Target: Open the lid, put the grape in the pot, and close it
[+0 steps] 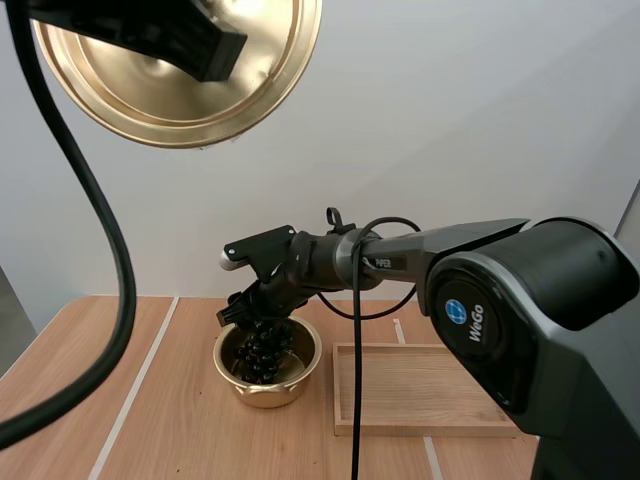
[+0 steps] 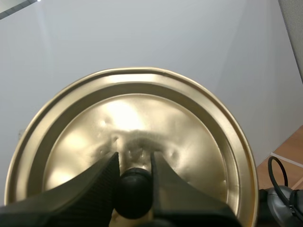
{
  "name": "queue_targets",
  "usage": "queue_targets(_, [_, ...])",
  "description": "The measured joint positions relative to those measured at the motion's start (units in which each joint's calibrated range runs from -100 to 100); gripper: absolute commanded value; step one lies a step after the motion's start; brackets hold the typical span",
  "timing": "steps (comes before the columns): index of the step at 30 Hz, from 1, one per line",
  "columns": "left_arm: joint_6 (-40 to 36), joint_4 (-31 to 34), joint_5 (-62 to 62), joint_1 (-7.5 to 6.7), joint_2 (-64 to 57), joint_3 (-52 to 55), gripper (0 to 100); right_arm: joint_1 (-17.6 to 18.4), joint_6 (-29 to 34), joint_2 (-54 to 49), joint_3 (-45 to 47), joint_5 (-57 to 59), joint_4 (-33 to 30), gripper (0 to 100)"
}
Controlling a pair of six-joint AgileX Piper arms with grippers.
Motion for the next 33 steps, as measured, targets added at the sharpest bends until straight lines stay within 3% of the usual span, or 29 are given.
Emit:
queue_targets(9, [0.00,0.13,0.50,0.00,0.00,0.00,0,0.00,0.00,1.47,0.00,-1.69,-2.03,99])
queue_targets(13, [0.00,0.13,0.50,0.00,0.00,0.00,0,0.00,0.00,1.47,0.00,-1.90,-2.25,46])
queue_targets(16, [-0.45,0.13,0.50,0.00,0.00,0.00,0,0.00,0.00,1.47,0.00,-2.29,-2.25,17])
queue_targets(19, [-0.78,0.13,0.50,0.00,0.00,0.00,0,0.00,0.00,1.47,0.00,-2.79,-2.35,0])
queue_targets(33, [-0.78,0.34,0.64,0.00,-0.89,0.00,0,0.00,0.00,0.36,-0.14,1.55,-2.24,0])
